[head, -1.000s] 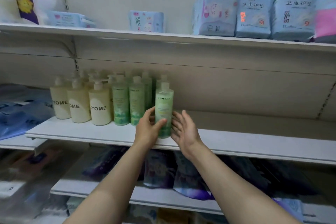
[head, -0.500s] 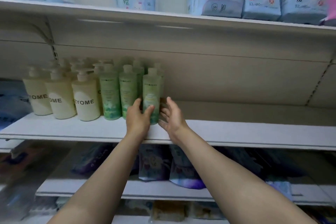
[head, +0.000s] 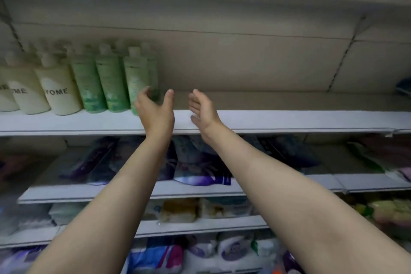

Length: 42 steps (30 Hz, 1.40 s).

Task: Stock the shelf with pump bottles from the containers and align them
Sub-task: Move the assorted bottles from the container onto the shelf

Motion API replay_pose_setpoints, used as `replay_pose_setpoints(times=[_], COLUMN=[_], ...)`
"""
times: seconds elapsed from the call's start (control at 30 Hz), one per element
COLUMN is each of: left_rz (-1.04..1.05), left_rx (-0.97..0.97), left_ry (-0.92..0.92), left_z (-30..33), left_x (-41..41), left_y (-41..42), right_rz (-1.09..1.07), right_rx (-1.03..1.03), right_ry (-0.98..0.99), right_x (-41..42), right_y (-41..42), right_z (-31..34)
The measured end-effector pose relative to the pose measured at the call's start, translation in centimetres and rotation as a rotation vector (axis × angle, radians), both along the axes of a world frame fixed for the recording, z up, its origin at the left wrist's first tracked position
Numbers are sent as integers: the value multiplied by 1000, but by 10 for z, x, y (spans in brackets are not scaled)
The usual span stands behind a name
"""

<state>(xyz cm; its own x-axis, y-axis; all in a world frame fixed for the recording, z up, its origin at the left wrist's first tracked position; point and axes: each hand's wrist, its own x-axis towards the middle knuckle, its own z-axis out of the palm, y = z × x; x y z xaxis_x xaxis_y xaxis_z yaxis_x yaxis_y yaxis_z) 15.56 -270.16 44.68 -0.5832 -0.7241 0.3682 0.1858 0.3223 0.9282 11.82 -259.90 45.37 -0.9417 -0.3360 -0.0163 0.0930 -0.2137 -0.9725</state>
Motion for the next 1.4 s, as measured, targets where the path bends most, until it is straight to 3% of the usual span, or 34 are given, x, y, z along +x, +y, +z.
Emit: replay_pose_setpoints(times=[0.43,0.73,1.0,1.23,1.4], left_rz=[-252,-485,-803,-1016,-1060], left_rx=[58,61,41,47,34], left_ry=[-102,-325,-664,-944,-1000], left_z=[-68,-163,-285,-358,-391], left_x=[12,24,90,133,145], left_y=[243,373,401,395,392], right_rz=[-194,-293,-319,-373,-345], right_rx=[94,186,330,272,378], right_ry=[0,-201,-570,-894,-925], right_x=[11,23,86,136,163], right_y=[249,385,442,455,458], right_z=[-43,-126,-267,-335,-379])
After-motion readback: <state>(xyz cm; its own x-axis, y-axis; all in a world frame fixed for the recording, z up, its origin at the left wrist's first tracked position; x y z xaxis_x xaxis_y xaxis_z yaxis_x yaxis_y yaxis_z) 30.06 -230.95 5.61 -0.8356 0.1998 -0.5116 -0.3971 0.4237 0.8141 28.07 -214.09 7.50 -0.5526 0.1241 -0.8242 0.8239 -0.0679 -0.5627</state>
